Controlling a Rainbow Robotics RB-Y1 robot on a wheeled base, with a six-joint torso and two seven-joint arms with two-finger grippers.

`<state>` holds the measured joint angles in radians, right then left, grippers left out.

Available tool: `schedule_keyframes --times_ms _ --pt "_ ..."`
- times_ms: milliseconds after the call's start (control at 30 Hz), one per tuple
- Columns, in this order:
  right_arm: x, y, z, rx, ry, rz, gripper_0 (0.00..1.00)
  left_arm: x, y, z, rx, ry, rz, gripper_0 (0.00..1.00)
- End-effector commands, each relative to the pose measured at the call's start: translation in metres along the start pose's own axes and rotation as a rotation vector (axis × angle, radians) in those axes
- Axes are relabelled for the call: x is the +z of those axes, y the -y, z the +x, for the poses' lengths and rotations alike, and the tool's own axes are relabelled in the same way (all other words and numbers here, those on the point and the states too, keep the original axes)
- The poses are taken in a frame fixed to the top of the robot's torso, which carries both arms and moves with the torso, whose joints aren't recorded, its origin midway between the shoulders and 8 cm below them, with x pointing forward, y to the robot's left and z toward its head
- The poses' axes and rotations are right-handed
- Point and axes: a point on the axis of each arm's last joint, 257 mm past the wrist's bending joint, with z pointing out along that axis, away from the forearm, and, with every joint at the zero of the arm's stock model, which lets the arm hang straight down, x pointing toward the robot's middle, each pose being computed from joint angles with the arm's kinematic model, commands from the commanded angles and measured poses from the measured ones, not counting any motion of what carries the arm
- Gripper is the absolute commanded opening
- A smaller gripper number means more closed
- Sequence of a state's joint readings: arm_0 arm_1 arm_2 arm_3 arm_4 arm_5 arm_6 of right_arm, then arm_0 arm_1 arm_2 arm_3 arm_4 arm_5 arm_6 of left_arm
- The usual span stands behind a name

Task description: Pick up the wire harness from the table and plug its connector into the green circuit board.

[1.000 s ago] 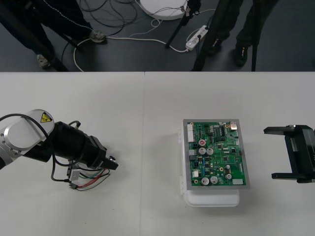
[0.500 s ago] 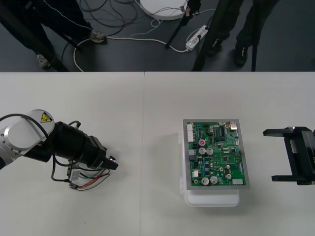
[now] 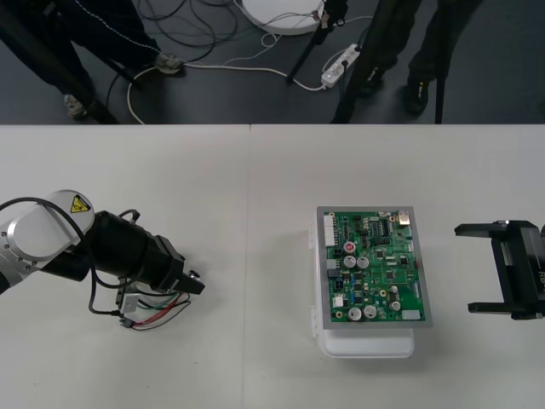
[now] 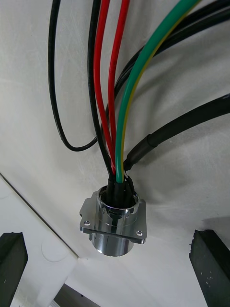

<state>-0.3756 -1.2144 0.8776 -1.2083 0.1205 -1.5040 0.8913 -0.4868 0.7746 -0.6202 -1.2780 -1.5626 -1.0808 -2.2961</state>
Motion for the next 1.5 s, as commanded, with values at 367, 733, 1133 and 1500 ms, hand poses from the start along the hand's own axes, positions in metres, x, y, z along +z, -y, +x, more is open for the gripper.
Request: schedule_keyframes --times_ms 367,733,1133,1500 --pt "0.003 0.015 -0.014 -0.091 0.027 0.002 1.0 0.008 0.005 -0.033 0.045 0.009 0.013 1.0" --pt "0.001 0.017 -0.014 -0.09 0.025 0.012 1.0 0.008 0.004 -0.032 0.067 0.008 0.011 0.0" --pt "0.0 0.018 -0.014 -0.091 0.027 0.015 1.0 0.003 -0.002 -0.035 0.129 0.03 -0.001 0.0" --pt "0.001 0.021 -0.012 -0.089 0.019 0.025 1.0 0.007 -0.005 -0.033 0.128 0.023 -0.006 0.0"
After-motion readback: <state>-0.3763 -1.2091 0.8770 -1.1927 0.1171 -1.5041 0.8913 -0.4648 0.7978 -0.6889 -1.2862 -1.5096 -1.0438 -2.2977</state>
